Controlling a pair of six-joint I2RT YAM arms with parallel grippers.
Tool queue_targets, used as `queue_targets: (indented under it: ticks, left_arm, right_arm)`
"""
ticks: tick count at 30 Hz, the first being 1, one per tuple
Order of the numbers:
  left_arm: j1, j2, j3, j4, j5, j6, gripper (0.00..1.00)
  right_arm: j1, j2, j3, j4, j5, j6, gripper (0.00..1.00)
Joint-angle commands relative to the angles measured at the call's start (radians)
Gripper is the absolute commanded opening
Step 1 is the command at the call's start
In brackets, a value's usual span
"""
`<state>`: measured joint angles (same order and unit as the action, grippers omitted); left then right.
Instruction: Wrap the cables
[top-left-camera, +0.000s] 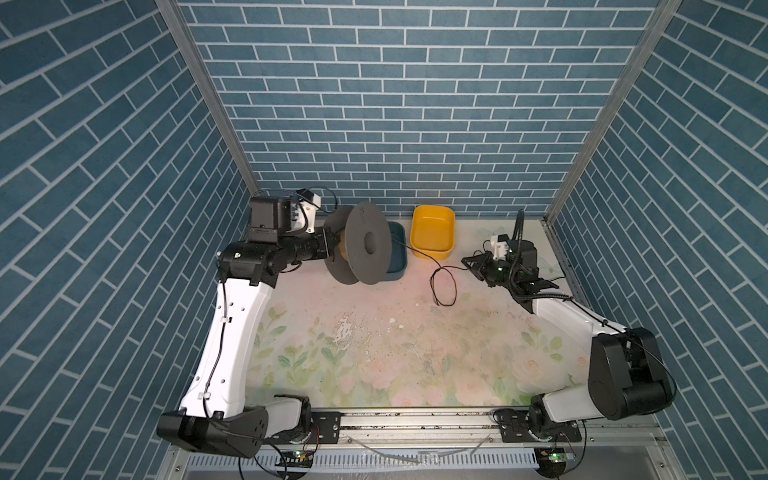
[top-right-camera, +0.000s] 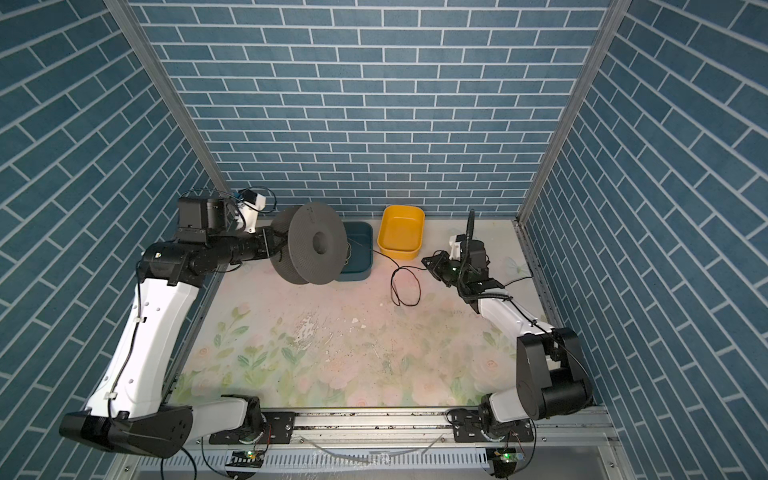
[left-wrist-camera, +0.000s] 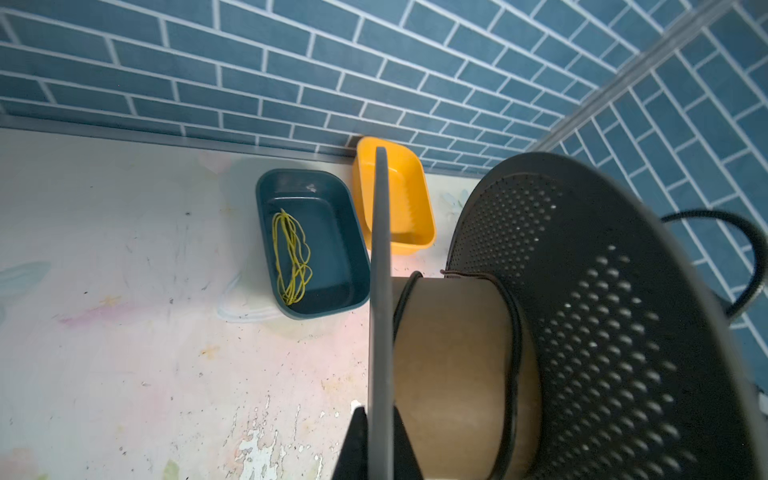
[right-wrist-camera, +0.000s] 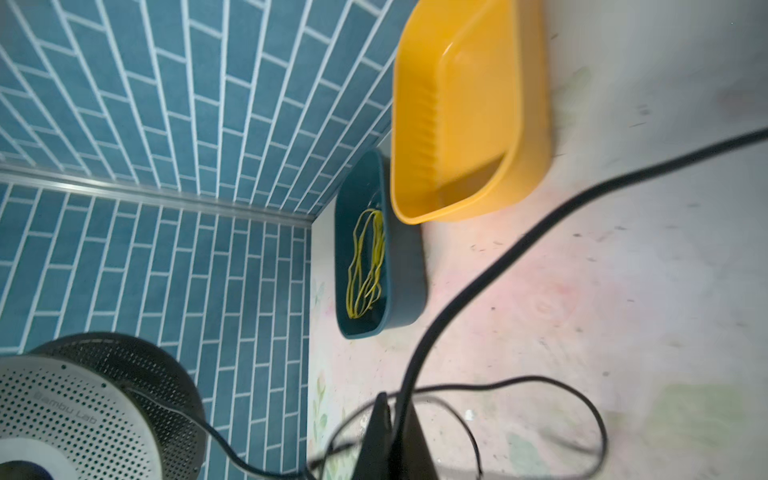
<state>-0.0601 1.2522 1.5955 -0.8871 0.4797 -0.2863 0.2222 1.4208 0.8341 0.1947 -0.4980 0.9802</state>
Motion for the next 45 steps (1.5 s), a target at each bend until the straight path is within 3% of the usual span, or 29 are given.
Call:
queue_targets:
  ticks: [1, 13, 21, 26, 30, 35, 41, 45]
  left_arm:
    - [0.093, -0.045, -0.028, 0.126, 0.012, -0.091, 0.00]
    - [0.184, -0.068, 0.047, -0.028, -0.296, -0.016, 0.00]
    - [0.186, -0.044, 0.102, -0.119, -0.475, 0.053, 0.00]
    - [0.186, -0.040, 0.112, -0.138, -0.521, 0.076, 0.00]
    - [0.182, -0.026, 0.119, -0.141, -0.472, 0.074, 0.00]
    - [0.135, -0.024, 0.088, -0.094, -0.265, 0.041, 0.00]
    - [-0.077, 0.006, 0.117, -0.100, -0.277, 0.026, 0.00]
    - [-0.174, 0.004, 0.098, -0.062, -0.304, -0.011, 0.00]
  right_arm:
    - [-0.076, -0.069, -0.070, -0.067, 0.087, -0.040, 0.00]
    - [-0.371, -0.181, -0.106, -0.266, 0.172, -0.133, 0.00]
    - [-0.483, -0.185, -0.036, -0.463, 0.334, -0.264, 0.00]
    - [-0.525, -0.211, -0.014, -0.523, 0.436, -0.298, 0.00]
    - [-0.534, -0.233, -0.004, -0.544, 0.465, -0.325, 0.00]
    - [-0.533, -0.237, -0.032, -0.495, 0.336, -0.332, 0.19]
    - [-0.530, -0.213, -0.105, -0.384, 0.111, -0.298, 0.48]
    - [-0.499, -0.224, -0.148, -0.334, 0.020, -0.277, 0.62]
